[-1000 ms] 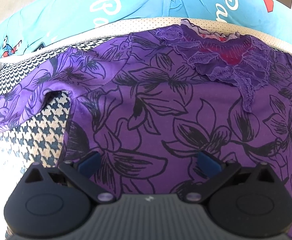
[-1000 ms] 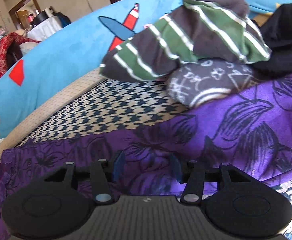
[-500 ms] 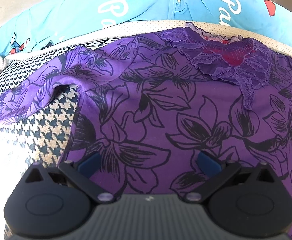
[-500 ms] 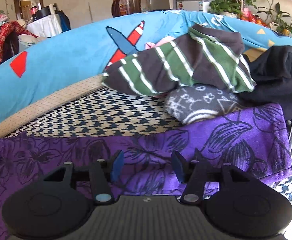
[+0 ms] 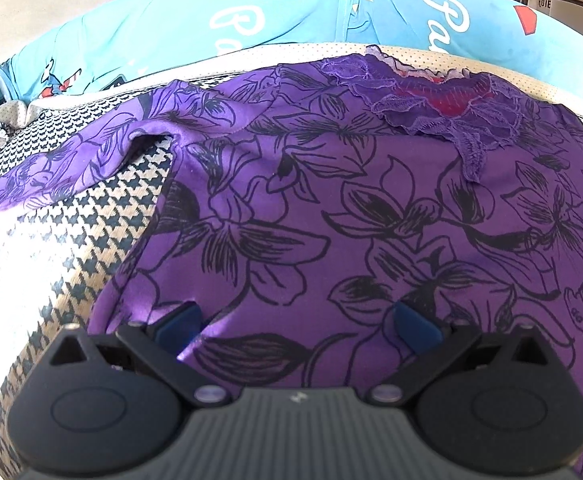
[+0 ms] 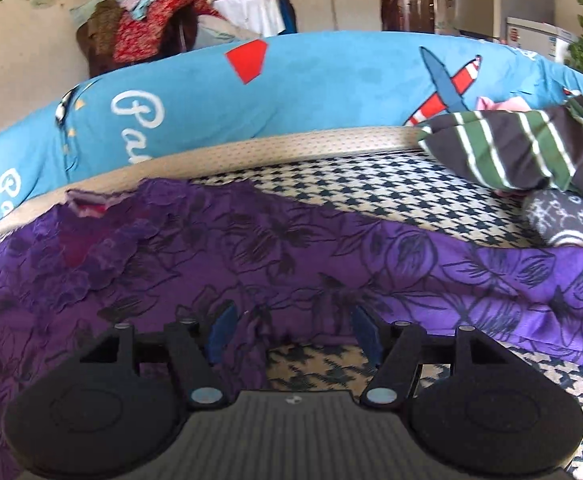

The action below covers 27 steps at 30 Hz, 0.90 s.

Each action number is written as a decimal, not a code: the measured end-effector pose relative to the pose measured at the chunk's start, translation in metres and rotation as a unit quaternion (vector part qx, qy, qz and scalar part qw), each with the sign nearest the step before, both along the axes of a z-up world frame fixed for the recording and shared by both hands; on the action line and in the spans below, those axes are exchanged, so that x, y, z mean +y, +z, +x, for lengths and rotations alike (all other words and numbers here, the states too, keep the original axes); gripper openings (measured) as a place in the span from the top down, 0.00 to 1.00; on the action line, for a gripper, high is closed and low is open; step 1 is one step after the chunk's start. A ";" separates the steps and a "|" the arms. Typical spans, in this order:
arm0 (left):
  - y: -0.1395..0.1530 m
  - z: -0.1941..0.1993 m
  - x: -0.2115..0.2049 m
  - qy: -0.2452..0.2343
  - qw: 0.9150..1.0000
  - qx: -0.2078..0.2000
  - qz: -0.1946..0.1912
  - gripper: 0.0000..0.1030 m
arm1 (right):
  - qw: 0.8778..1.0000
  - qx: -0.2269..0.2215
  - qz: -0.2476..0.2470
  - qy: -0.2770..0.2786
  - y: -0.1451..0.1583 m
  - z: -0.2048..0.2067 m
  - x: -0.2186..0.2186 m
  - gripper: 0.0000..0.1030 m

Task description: Fold clothes

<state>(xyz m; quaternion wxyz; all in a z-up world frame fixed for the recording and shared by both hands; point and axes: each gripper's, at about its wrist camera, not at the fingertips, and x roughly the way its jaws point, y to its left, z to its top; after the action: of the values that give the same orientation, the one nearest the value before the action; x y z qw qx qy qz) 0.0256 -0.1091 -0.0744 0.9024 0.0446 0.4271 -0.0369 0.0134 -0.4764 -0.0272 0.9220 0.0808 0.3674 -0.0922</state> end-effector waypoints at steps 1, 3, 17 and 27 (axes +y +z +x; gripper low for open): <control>0.000 -0.002 0.000 0.001 1.000 0.000 -0.001 0.00 | 1.000 0.005 -0.003 0.012 -0.002 0.000 0.007 0.39; 0.000 -0.007 0.001 0.001 1.000 0.000 -0.003 0.00 | 0.999 0.014 -0.010 0.035 -0.006 -0.001 0.022 0.38; 0.001 -0.030 0.004 -0.002 1.000 -0.003 -0.001 0.00 | 0.989 0.053 -0.068 0.123 -0.033 -0.038 0.112 0.34; 0.003 -0.038 0.006 -0.005 1.000 -0.005 -0.001 0.00 | 0.993 0.043 -0.055 0.093 -0.035 -0.088 0.118 0.26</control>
<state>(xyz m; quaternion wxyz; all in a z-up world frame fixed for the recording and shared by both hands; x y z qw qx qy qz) -0.0128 -0.1026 -0.0719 0.9041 0.0457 0.4227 -0.0419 -0.0743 -0.3583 -0.0626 0.9131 -0.0085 0.4067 -0.0291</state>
